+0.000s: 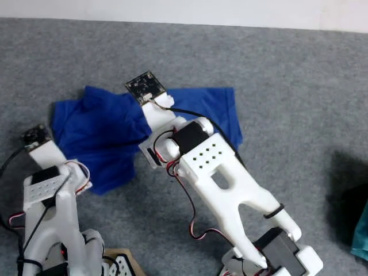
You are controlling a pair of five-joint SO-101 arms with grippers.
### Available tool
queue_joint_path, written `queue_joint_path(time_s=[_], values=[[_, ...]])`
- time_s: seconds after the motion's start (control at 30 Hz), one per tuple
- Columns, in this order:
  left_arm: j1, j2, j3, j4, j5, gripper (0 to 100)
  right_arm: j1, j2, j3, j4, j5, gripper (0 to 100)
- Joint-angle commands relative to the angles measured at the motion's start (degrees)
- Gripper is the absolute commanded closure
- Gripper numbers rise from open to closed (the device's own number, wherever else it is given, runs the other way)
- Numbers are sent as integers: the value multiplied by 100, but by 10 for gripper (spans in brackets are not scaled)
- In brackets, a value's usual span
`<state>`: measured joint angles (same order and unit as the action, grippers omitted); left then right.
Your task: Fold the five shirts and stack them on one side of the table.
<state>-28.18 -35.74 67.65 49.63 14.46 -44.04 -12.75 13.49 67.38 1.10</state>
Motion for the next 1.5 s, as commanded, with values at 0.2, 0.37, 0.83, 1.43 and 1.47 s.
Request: queue_joint_path(time_s=[0.2,0.37,0.83,1.43,1.47], values=[[268,-75,-22,-97,-18,923,101,-251,-13,-92,-26,872],[268,-119,-57,-352,-9,989,101,-251,75,-110,-26,872],[224,-127,-110,-123,0,922,92,-251,127,-119,-26,872],[145,-75,215,-589,-18,815,84,-251,136,-119,-18,872],[198,-75,215,-747,-18,838,84,-251,136,-119,-18,872]])
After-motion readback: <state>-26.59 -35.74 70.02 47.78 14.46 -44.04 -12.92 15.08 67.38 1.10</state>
